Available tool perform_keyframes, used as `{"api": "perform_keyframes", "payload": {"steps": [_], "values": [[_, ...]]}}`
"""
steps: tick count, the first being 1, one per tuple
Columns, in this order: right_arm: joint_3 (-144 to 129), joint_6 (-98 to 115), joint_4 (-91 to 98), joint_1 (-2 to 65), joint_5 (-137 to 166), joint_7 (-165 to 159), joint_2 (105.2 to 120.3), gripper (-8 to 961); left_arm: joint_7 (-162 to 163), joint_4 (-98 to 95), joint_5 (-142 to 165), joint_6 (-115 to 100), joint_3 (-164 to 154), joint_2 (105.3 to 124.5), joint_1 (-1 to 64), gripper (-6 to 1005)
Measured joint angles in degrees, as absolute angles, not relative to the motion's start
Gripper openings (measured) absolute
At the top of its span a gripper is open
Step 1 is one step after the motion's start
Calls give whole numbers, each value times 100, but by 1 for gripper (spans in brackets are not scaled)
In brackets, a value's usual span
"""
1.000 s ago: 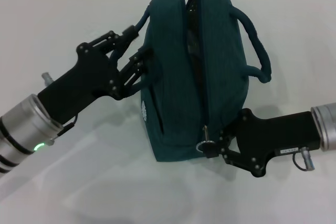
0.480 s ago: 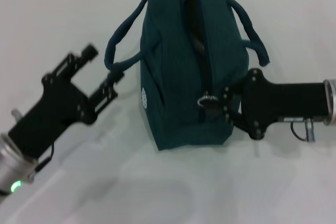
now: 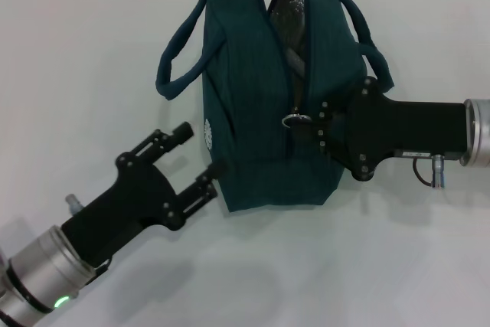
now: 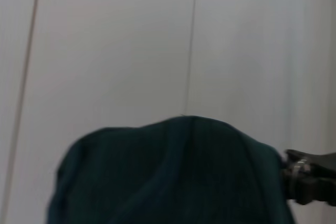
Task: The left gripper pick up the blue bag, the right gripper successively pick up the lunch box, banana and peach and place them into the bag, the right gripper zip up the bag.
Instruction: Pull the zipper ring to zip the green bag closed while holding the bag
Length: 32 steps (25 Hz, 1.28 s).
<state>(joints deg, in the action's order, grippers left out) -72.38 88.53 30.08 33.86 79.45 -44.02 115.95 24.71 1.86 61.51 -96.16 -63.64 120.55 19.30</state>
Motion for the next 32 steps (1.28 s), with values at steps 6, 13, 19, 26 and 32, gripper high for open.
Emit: {"api": "perform_keyframes", "payload": {"steps": [6, 13, 19, 26, 32], "values": [[-7224, 8834, 2965, 3389, 7924, -4324, 11601, 3, 2518, 240, 6429, -9551, -6377, 12068, 2162, 674], [-7239, 8885, 2961, 3386, 7800, -4273, 11603, 4, 2518, 435, 6471, -9395, -6348, 12076, 2500, 671], [-7238, 8871, 2872, 3365, 7648, -4146, 11604, 4, 2517, 404, 6421, -9307, -6308, 12076, 2558, 669], [-7274, 8881, 2732, 3413, 7558, -4038, 11601, 4, 2480, 392, 6385, -9220, -6310, 12076, 2621, 419], [-7277, 8886, 2732, 3388, 7558, -4003, 11600, 4, 2355, 270, 6385, -9184, -6313, 12076, 2631, 173]]}}
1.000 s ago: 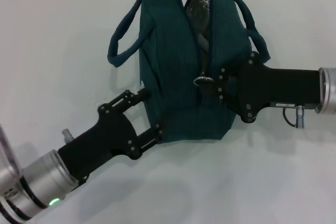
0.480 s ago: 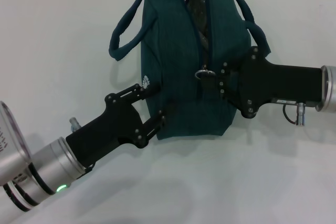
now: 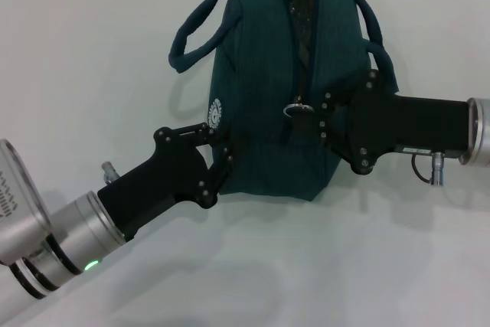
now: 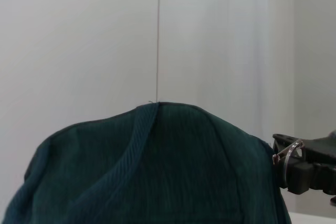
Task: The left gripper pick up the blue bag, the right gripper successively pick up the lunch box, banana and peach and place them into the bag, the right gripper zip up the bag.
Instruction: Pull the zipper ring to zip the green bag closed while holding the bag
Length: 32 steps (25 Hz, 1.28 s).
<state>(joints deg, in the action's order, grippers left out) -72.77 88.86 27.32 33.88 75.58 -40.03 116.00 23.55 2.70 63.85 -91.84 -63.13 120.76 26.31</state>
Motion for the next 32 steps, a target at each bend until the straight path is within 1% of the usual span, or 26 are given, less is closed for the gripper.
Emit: {"api": "perform_keyframes", "payload": {"steps": [1, 17, 32], "values": [[-7278, 8886, 2731, 3385, 7558, -3984, 11601, 4, 2289, 269, 6393, -9167, -6321, 12076, 2631, 153], [-7246, 8980, 2730, 3212, 6955, -3770, 11593, 4, 1822, 269, 6518, -8891, -6365, 12076, 2570, 76], [-7264, 8978, 2608, 2998, 6103, -3559, 11610, 4, 1659, 263, 6424, -8748, -6347, 12049, 2533, 68]]}}
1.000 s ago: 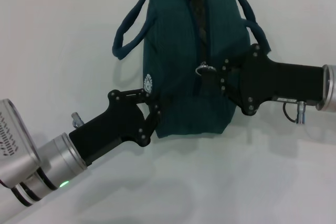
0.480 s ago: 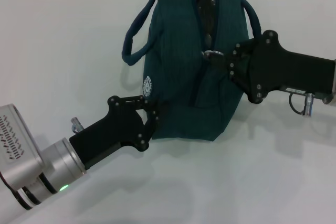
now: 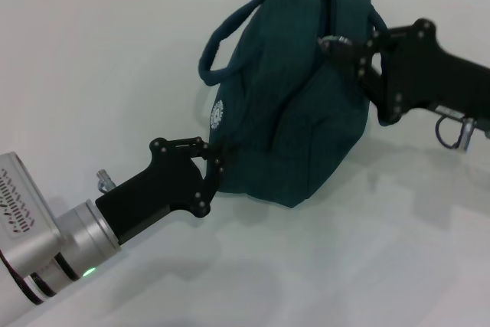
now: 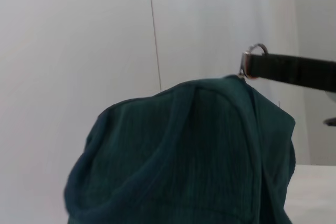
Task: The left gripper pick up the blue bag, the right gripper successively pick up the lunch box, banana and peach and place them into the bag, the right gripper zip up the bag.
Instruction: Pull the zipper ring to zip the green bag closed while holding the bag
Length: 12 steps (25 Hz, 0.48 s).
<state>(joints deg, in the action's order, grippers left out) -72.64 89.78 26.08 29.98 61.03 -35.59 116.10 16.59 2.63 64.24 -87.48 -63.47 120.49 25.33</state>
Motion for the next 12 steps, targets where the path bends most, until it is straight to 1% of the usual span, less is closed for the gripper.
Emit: {"api": "perform_keyframes", "payload": {"steps": [9, 12], "values": [[-7247, 8906, 2286, 2984, 5533, -2948, 11615, 5, 1616, 259, 6592, -8742, -6370, 12027, 2522, 65], [-7270, 8909, 2212, 3008, 5525, -2902, 11617, 5, 1285, 266, 6683, -8862, -6381, 12062, 2476, 65]]}}
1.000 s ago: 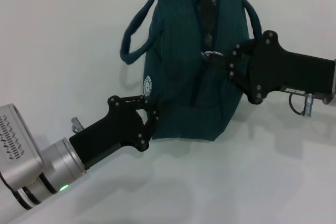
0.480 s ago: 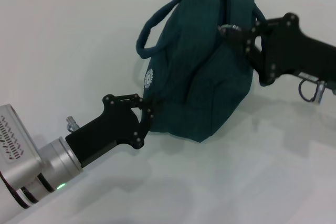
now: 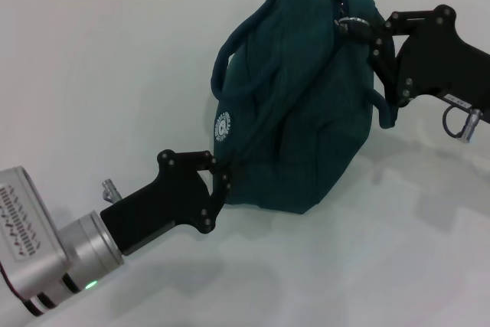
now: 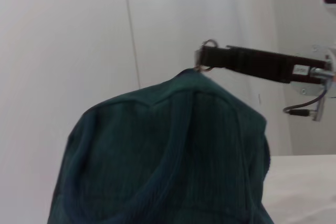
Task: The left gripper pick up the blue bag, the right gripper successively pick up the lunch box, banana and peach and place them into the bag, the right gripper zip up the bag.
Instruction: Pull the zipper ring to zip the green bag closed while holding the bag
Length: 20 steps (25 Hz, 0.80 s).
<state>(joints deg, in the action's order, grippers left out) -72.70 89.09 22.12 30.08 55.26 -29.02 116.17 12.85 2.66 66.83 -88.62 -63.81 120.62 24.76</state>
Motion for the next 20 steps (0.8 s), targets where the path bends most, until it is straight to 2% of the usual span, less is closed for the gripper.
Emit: {"api": "perform_keyframes", "payload": {"steps": [3, 11, 17, 20], "values": [[-7278, 8940, 2154, 3033, 5521, -2872, 11618, 5, 1122, 309, 6686, -9066, -6370, 12075, 2472, 64], [-7292, 8974, 2147, 3034, 5520, -2802, 11619, 5, 1317, 327, 6592, -9497, -6310, 12076, 2648, 239], [-7362, 8974, 2144, 3032, 5520, -2764, 11619, 5, 1857, 334, 6481, -9594, -6307, 12076, 2832, 439], [-7371, 8974, 2144, 3032, 5520, -2758, 11619, 5, 2270, 335, 6272, -9612, -6304, 12076, 2912, 460]]}}
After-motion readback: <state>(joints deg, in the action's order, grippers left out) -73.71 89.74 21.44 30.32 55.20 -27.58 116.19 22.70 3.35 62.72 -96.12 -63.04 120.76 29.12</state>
